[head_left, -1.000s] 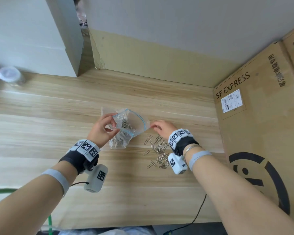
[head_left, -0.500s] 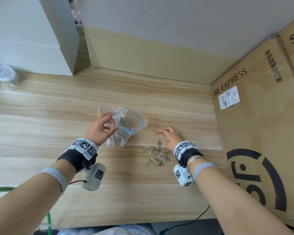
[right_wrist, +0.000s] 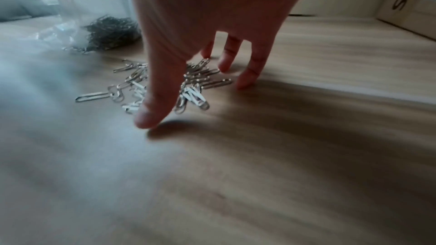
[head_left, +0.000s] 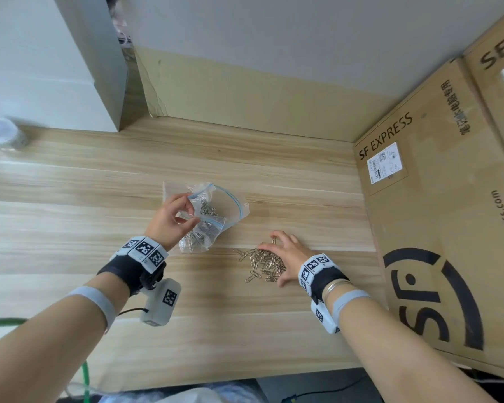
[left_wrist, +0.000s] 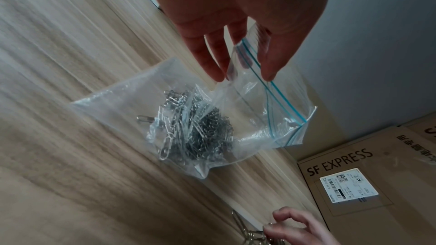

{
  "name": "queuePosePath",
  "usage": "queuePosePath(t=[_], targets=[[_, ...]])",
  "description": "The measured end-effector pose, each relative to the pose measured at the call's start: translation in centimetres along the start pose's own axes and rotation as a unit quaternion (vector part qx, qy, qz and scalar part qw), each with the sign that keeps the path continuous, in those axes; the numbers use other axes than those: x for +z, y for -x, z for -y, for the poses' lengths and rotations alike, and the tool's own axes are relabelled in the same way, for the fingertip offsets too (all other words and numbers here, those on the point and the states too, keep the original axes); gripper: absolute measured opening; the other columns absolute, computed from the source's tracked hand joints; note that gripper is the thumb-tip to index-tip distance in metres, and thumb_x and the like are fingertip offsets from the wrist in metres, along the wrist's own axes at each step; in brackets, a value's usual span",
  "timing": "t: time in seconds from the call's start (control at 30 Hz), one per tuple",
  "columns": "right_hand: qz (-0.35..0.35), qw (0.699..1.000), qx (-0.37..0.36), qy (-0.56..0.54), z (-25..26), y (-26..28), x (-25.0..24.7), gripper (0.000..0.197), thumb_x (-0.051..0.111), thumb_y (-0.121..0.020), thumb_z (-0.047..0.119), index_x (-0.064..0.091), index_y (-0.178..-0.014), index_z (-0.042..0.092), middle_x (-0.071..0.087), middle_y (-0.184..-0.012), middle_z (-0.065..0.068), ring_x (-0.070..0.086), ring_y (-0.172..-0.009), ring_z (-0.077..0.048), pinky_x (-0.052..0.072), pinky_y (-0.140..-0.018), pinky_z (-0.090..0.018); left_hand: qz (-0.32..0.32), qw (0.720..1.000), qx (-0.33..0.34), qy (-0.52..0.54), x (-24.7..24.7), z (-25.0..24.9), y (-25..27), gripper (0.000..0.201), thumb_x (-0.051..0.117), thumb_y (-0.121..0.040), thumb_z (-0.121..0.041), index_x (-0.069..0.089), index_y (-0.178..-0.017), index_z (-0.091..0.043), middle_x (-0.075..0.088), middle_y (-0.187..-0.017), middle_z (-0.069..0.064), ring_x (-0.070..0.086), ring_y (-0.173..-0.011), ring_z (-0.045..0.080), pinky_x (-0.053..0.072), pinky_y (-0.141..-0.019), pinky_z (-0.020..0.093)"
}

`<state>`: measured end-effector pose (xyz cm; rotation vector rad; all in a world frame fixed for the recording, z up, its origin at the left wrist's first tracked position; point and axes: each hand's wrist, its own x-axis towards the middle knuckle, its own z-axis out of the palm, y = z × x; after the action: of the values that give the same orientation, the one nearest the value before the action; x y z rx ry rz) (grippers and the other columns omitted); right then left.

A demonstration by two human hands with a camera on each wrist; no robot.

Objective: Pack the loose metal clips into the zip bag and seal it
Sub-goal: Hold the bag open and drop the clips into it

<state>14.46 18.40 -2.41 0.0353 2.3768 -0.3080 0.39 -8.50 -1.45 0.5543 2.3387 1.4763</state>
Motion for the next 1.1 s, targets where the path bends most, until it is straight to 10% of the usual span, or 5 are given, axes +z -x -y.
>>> queuePosePath(t=[0.43,0.83,1.1], targets=[[-0.075,0.992,-0.045,-0.094,1.0,-1.0,0.3,0.022,0.064,-0.082,0.012,0.064,-0.104,0.015,0.051,-0.121,-0.004,0.047,-0.112,-0.021,0.037,-0.098,-0.031,0.001,1.000,0.006,0.009,0.8,0.0,0.1,0.024,0.063,-0.078,-0.003,0.047,-0.068,-0.017,0.049,-0.113,0.002,0.054,-0.105,0.020,0.048,-0.073,0.005],[-0.125,0.973,-0.035,-0.189,1.5,-1.3,-0.4,0.009,0.067,-0.079,0.005,0.071,-0.087,0.003,0.066,-0.097,-0.011,0.061,-0.089,-0.022,0.047,-0.091,-0.036,-0.001,1.000,0.001,0.020,1.0,-0.2,0.1,0.026,0.063,-0.079,-0.004,0.046,-0.067,-0.020,0.049,-0.115,0.001,0.057,-0.096,0.020,0.050,-0.077,0.022],[-0.218,0.944,-0.079,-0.235,4.8,-0.1,-7.5,0.010,0.062,-0.083,0.009,0.069,-0.089,0.005,0.067,-0.094,-0.007,0.057,-0.074,-0.007,0.047,-0.070,-0.010,0.000,1.000,0.014,0.010,1.1,-0.3,0.1,0.025,0.064,-0.078,-0.004,0.047,-0.068,-0.019,0.048,-0.113,-0.001,0.055,-0.098,0.018,0.049,-0.073,0.006]])
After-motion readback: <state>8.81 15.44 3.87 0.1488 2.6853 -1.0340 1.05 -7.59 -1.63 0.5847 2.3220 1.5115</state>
